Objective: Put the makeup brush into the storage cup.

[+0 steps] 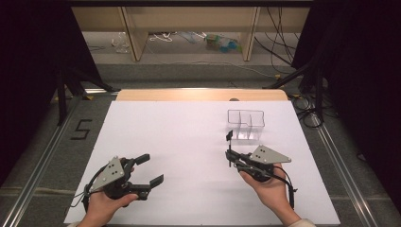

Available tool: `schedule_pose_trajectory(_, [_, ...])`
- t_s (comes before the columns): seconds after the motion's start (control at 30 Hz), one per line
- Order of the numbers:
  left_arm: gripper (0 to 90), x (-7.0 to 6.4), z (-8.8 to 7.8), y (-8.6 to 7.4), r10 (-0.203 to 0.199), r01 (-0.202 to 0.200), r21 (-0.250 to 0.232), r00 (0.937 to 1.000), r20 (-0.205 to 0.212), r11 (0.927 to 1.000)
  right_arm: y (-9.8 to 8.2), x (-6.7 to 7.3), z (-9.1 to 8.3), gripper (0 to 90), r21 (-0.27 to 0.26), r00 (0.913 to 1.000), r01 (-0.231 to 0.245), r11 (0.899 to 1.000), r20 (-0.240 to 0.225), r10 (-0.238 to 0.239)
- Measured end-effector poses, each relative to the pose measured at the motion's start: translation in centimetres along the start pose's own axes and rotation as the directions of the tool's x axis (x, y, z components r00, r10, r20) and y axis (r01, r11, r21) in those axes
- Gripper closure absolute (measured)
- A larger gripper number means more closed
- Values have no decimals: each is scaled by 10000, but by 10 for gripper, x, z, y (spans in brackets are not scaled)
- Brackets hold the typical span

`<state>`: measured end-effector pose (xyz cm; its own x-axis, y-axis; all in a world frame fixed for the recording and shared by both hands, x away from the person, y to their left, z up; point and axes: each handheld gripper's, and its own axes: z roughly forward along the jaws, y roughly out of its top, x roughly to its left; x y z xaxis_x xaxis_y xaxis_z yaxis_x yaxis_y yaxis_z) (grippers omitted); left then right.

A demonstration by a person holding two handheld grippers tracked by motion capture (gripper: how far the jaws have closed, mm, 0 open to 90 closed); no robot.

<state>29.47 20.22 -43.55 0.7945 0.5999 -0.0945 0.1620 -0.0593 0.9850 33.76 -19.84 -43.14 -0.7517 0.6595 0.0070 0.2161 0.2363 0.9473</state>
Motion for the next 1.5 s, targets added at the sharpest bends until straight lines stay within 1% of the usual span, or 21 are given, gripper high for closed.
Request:
schedule_pose_trajectory(0.03, [149,0,0,0,-4,4,3,10000,1,10000,0,0,0,856,-3,10000,-32,10000,14,32])
schedule_pose_trajectory(0.07, [149,0,0,0,-71,71,-3,10000,-32,10000,0,0,2,856,-210,9999,-105,9997,-88,103])
schedule_pose_trajectory(0.1, [149,0,0,0,1,-1,-13,10000,-9,10000,1,0,3,856,-275,9999,-110,9996,-81,107])
schedule_pose_trajectory(0.17, [149,0,0,0,27,-27,4,10000,-19,10000,2,-1,0,856,-90,10000,-45,9999,8,45])
schedule_pose_trajectory(0.23, [149,-1,0,-1,-170,170,41,9998,-44,9998,2,-2,1,856,-219,10000,-87,9997,14,87])
schedule_pose_trajectory(0.3, [149,0,0,0,21,-21,29,10000,19,10000,2,-3,1,856,-269,9998,-102,9996,146,106])
schedule_pose_trajectory(0.37, [149,-1,0,0,34,-34,29,10000,17,10000,3,-4,0,856,-190,9998,-103,9998,141,106])
schedule_pose_trajectory(0.4, [149,0,0,0,40,-40,36,10000,8,10000,3,-5,2,856,-382,9998,-171,9991,61,173])
schedule_pose_trajectory(0.53, [149,0,0,0,50,-50,49,10000,5,10000,3,-6,1,856,-238,9997,-177,9996,153,180])
schedule_pose_trajectory(0.57, [150,0,1,-1,26,-26,-29,10000,84,10000,4,-7,1,856,-202,9996,-147,9997,226,152])
schedule_pose_trajectory(0.6, [150,-1,1,0,24,-24,96,10000,0,10000,4,-7,1,856,-222,9996,-167,9996,217,172])
schedule_pose_trajectory(0.83, [150,-1,1,-1,12,-12,19,10000,32,10000,5,-7,4,856,-307,9998,-169,9994,77,171])
schedule_pose_trajectory(1.03, [151,-1,1,0,41,-41,78,10000,10,10000,5,-8,6,856,-350,9997,-179,9992,181,185])
schedule_pose_trajectory(1.07, [152,-1,1,0,25,-25,75,10000,7,10000,6,-9,5,856,-255,9996,-140,9996,246,146])
schedule_pose_trajectory(1.13, [152,-1,1,0,22,-22,70,10000,17,10000,6,-9,5,856,-322,9996,-182,9993,189,188])
schedule_pose_trajectory(1.23, [152,-1,1,0,5,-5,61,10000,14,10000,6,-10,6,856,-322,9993,-189,9993,322,200])
schedule_pose_trajectory(1.27, [152,-1,1,0,7,-7,57,10000,15,10000,7,-11,5,856,-169,9995,-188,9997,256,192])
schedule_pose_trajectory(1.33, [152,-1,1,0,17,-17,59,10000,15,10000,7,-11,6,856,-233,9993,-156,9996,322,164])
schedule_pose_trajectory(1.37, [152,-1,2,-1,12,-12,-30,10000,85,10000,7,-12,6,856,-222,9994,-205,9995,257,211])
schedule_pose_trajectory(1.4, [152,-1,1,0,39,-39,82,10000,15,10000,7,-12,6,856,-259,9994,-192,9995,292,199])
schedule_pose_trajectory(1.5, [152,-1,1,0,37,-37,63,10000,26,10000,7,-13,8,856,-402,9991,-260,9989,331,273])
